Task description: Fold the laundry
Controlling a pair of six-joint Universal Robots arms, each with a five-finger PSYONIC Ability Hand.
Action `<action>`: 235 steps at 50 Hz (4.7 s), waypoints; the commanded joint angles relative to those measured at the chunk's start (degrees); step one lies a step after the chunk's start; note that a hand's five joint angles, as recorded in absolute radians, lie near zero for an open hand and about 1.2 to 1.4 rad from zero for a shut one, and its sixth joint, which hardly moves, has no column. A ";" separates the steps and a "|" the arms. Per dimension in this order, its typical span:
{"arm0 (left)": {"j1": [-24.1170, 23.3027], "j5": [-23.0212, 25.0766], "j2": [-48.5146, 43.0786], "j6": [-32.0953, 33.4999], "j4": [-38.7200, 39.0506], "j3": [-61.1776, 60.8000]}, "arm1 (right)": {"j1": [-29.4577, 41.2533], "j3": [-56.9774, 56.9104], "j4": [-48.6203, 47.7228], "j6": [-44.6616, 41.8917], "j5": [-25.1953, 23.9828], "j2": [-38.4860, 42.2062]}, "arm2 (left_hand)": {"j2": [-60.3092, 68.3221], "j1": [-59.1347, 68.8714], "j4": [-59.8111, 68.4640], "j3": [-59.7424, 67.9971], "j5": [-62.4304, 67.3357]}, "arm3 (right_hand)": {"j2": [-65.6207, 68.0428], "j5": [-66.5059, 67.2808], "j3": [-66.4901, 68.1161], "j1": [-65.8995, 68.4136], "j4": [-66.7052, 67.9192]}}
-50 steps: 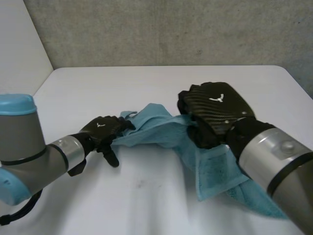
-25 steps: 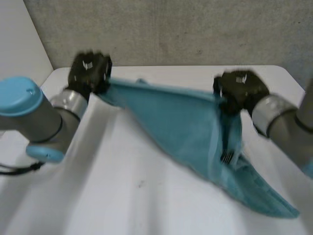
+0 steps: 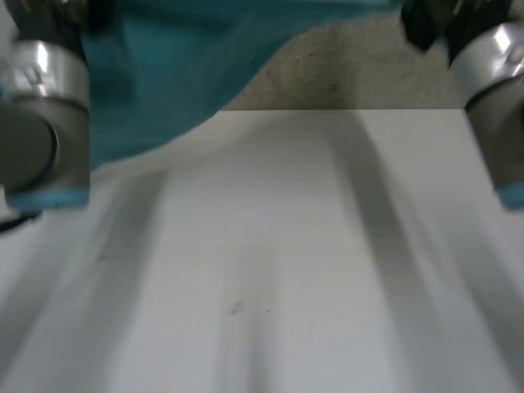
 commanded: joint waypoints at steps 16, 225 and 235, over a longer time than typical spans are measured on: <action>-5.47 -2.81 -3.32 9.08 -19.08 -26.03 | -0.86 15.17 11.56 -2.37 0.38 10.52 | 11.32 14.44 11.51 11.66 15.21 | 12.30 13.08 11.98 23.88 11.66; 16.32 4.57 -4.10 4.51 -11.09 -25.94 | -23.27 27.57 7.17 5.27 -8.14 11.12 | 11.32 14.44 11.51 11.66 15.21 | 12.30 13.08 11.98 23.88 11.66; 18.42 4.57 8.53 5.30 -33.45 -28.05 | -27.65 31.26 15.39 -9.44 -13.50 -4.59 | 11.32 14.44 11.51 11.66 15.21 | 12.30 13.08 11.98 23.88 11.66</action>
